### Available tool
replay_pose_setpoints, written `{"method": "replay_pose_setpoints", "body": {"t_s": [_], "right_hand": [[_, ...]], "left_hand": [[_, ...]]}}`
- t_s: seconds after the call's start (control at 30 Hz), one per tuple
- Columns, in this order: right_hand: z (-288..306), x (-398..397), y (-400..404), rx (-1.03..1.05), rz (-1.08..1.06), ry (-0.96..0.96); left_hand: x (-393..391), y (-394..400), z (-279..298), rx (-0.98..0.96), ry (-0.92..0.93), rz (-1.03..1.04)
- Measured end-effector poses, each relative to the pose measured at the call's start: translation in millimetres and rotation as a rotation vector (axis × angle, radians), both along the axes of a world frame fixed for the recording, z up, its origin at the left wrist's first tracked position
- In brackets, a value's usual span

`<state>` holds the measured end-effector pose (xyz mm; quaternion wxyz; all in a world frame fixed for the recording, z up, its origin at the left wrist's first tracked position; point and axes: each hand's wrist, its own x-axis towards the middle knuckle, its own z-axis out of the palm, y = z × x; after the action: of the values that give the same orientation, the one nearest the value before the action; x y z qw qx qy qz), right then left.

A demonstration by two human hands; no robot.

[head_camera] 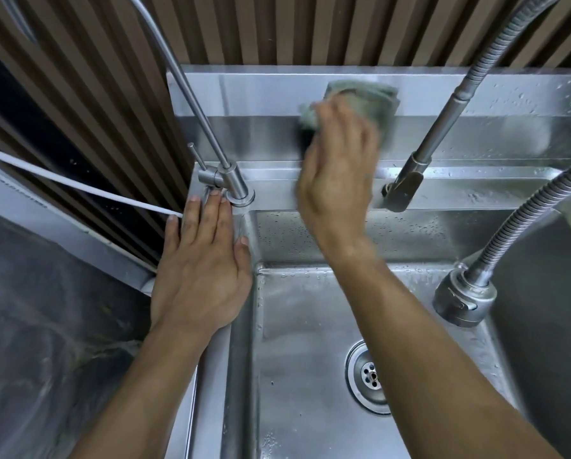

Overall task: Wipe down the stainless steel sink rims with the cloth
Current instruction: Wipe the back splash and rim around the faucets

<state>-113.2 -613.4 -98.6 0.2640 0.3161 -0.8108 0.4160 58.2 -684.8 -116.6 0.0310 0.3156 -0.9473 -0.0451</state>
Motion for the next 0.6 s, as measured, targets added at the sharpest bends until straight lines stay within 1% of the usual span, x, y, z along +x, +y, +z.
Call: {"method": "replay_pose_setpoints", "body": {"t_s": [0.07, 0.1, 0.13, 0.17, 0.27, 0.33, 0.43, 0.47, 0.5, 0.6], "right_hand": [[-21.6, 22.0, -3.7, 0.268, 0.072, 0.016], [-31.3, 28.8, -3.3, 0.368, 0.072, 0.033], [-36.3, 29.4, 0.0, 0.417, 0.058, 0.039], [-35.3, 25.3, 5.8, 0.415, 0.032, 0.02], [-27.2, 3.9, 25.9, 0.321, -0.12, 0.008], [-28.5, 0.9, 27.6, 0.383, -0.179, -0.011], [-30.4, 19.9, 10.6, 0.446, -0.191, -0.165], [-29.7, 27.9, 3.7, 0.454, -0.148, -0.17], [-28.3, 36.2, -2.5, 0.455, -0.061, -0.156], [-22.9, 48.2, -8.4, 0.445, 0.257, -0.112]], "left_hand": [[-0.1, 0.7, 0.8, 0.004, -0.001, 0.003], [0.4, 0.9, 1.0, 0.006, -0.005, 0.003], [0.7, 1.2, 1.7, 0.006, -0.005, 0.003], [0.9, 1.2, 2.1, 0.005, -0.002, 0.003], [0.3, -0.3, 1.9, 0.005, 0.001, -0.005], [0.4, 0.0, 1.9, 0.009, -0.001, -0.004], [0.4, 0.6, 2.2, 0.005, -0.007, 0.002], [0.4, 0.3, 2.0, 0.008, -0.004, 0.005], [0.3, -0.1, 1.9, 0.011, -0.005, 0.004], [-0.4, 0.1, 2.2, 0.0, -0.009, 0.0]]}}
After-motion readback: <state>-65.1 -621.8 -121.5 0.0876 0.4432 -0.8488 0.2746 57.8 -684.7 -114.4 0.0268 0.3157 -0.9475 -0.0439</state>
